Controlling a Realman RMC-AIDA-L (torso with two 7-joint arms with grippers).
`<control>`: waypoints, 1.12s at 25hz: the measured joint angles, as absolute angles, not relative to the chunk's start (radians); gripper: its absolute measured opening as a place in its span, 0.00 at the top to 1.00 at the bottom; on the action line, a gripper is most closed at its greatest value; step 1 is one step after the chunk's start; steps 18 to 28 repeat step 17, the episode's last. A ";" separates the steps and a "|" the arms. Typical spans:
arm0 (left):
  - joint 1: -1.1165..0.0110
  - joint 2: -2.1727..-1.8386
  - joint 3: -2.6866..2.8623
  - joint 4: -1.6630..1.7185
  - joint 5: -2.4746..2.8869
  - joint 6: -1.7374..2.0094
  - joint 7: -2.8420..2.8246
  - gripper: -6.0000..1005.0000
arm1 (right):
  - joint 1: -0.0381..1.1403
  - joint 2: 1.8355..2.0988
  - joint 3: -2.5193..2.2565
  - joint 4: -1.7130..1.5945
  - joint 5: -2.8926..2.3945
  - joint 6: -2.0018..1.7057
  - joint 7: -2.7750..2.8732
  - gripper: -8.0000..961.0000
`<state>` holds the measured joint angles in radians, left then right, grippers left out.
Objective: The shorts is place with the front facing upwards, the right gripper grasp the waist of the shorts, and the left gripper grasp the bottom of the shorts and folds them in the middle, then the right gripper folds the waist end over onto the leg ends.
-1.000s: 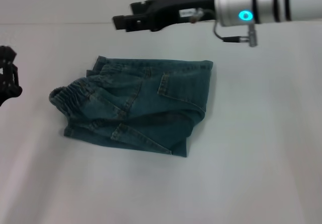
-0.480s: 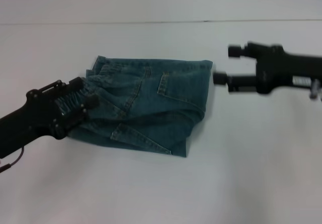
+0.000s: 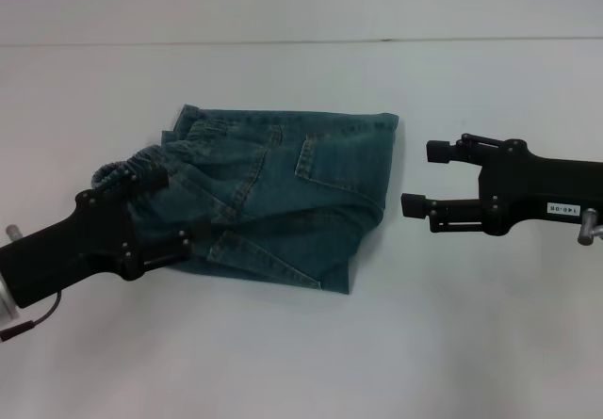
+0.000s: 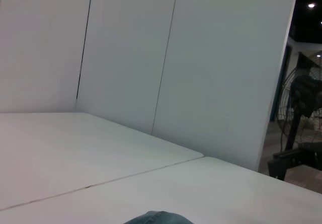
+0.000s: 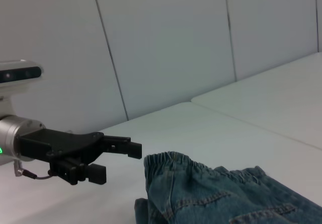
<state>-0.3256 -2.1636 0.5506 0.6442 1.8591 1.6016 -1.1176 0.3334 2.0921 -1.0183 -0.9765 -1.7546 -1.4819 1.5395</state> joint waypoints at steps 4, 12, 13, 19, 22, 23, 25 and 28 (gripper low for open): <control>-0.319 -2.165 0.544 0.647 1.860 1.601 -1.119 0.05 | 0.352 2.092 -1.023 -0.973 -1.758 -1.479 1.544 0.02; -0.316 -2.164 0.541 0.647 1.861 1.599 -1.120 0.05 | 0.368 2.094 -1.070 -0.972 -1.764 -1.441 1.558 0.01; -0.316 -2.164 0.541 0.648 1.861 1.598 -1.120 0.05 | 0.369 2.095 -1.072 -0.972 -1.764 -1.439 1.560 0.01; -0.316 -2.164 0.541 0.649 1.861 1.598 -1.120 0.05 | 0.378 2.095 -1.079 -0.972 -1.764 -1.435 1.578 0.01; -0.316 -2.164 0.541 0.649 1.861 1.598 -1.120 0.05 | 0.378 2.095 -1.079 -0.972 -1.764 -1.435 1.578 0.01; -0.316 -2.164 0.541 0.649 1.861 1.598 -1.120 0.05 | 0.378 2.095 -1.079 -0.972 -1.764 -1.435 1.578 0.01; -0.316 -2.164 0.541 0.649 1.861 1.598 -1.120 0.05 | 0.378 2.095 -1.079 -0.972 -1.764 -1.435 1.578 0.01; -0.316 -2.164 0.541 0.649 1.861 1.598 -1.120 0.05 | 0.378 2.095 -1.079 -0.972 -1.764 -1.435 1.578 0.01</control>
